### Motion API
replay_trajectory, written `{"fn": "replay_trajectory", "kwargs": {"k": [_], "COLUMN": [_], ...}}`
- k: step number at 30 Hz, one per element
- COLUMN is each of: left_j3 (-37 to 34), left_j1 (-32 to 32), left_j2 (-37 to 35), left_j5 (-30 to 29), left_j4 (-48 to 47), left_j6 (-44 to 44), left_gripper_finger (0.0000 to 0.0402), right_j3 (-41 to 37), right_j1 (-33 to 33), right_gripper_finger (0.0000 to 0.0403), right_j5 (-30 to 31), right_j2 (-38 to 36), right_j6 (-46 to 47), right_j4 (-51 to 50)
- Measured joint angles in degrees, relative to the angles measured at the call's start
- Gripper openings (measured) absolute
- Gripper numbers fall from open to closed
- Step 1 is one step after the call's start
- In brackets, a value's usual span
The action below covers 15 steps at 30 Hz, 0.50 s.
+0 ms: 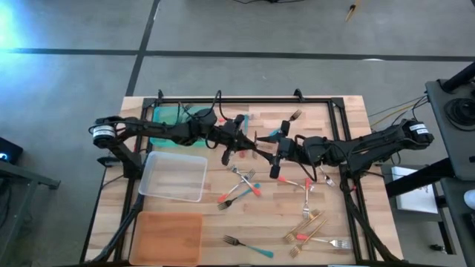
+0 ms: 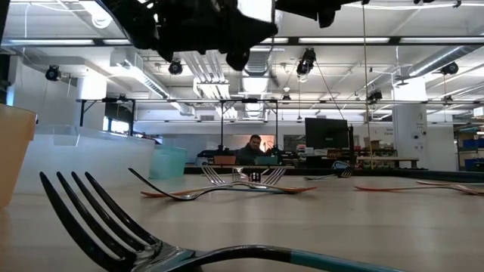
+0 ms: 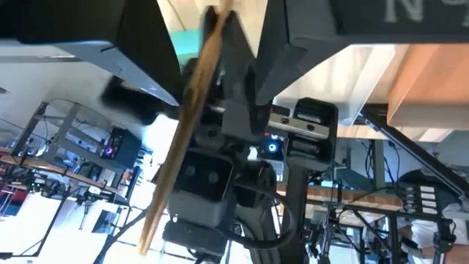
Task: Sort silverware by color (type)
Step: Put the gold fork into the transparent bin
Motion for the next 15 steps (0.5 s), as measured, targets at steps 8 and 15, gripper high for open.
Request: {"fn": "replay_trajectory", "kwargs": {"k": [8, 15], "left_j3": [0.3, 0.2], "left_j1": [-0.1, -3.3], "left_j2": [-14.9, -29.2], "left_j5": [-23.0, -40.3], "left_j4": [-46.6, -81.5], "left_j6": [8.9, -5.7], "left_gripper_finger": [0.0000, 0.0000], "right_j3": [0.0, 0.0], "right_j1": [0.0, 0.0], "right_gripper_finger": [0.0172, 0.0160], "right_j5": [0.0, 0.1], "right_j2": [-5.8, -8.3], "right_j6": [1.1, 8.3], "right_j4": [-7.6, -19.9]}}
